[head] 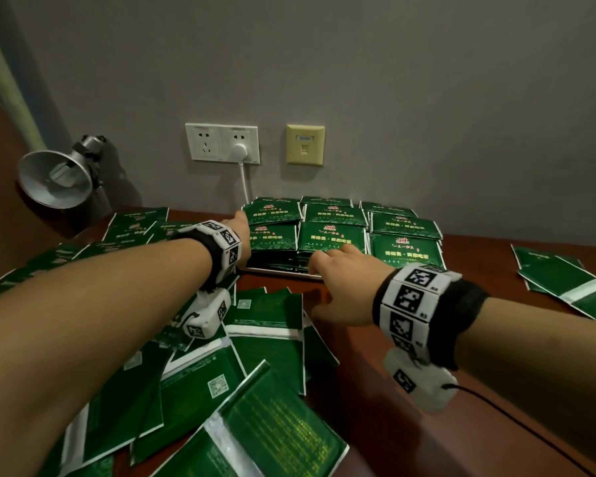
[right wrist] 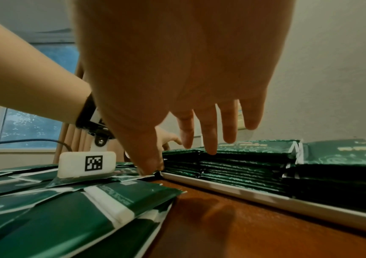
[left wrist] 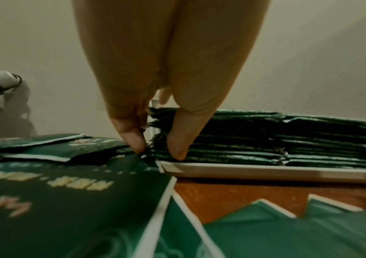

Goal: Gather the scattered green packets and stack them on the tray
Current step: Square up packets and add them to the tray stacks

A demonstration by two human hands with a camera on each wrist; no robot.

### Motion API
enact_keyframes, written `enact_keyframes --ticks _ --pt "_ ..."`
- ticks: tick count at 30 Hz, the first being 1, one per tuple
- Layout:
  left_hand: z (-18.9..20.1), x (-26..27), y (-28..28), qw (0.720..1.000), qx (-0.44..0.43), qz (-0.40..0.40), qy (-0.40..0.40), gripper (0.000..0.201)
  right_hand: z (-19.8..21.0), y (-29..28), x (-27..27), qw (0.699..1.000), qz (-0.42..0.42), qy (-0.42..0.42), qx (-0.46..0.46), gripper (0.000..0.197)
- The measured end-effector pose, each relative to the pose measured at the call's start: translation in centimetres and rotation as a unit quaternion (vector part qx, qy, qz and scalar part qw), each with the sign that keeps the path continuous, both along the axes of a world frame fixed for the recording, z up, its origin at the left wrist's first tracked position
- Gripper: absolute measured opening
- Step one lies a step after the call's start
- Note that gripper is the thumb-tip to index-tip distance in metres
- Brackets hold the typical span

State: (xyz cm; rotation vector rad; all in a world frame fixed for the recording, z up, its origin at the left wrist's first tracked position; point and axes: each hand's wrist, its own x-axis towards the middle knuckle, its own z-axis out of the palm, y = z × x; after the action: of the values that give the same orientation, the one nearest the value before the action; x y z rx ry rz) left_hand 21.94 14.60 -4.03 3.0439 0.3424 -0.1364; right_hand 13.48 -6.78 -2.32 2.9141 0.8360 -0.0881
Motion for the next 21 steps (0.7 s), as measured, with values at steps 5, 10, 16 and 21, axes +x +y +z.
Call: enact_keyframes --ticks 5,10,16,21 --pt "-0.1 1.0 0.0 1.000 -0.022 0.000 -0.012 0.083 -0.5 -0.5 0.6 1.000 0.000 0.000 -0.006 0.058" --pt "0.2 0.2 -0.3 1.000 0.009 0.023 0.008 0.103 -0.7 -1.4 -0.6 1.000 0.002 0.005 -0.003 0.060" --pt "2.7 -4.4 -1.8 0.997 0.054 -0.002 -0.052 0.074 -1.5 -2.7 -4.4 0.998 0.020 0.048 -0.017 0.068" --pt "2.4 -11.6 -3.9 0.991 0.088 -0.098 0.020 0.059 -2.7 -2.0 -9.0 0.994 0.039 0.097 -0.002 0.070"
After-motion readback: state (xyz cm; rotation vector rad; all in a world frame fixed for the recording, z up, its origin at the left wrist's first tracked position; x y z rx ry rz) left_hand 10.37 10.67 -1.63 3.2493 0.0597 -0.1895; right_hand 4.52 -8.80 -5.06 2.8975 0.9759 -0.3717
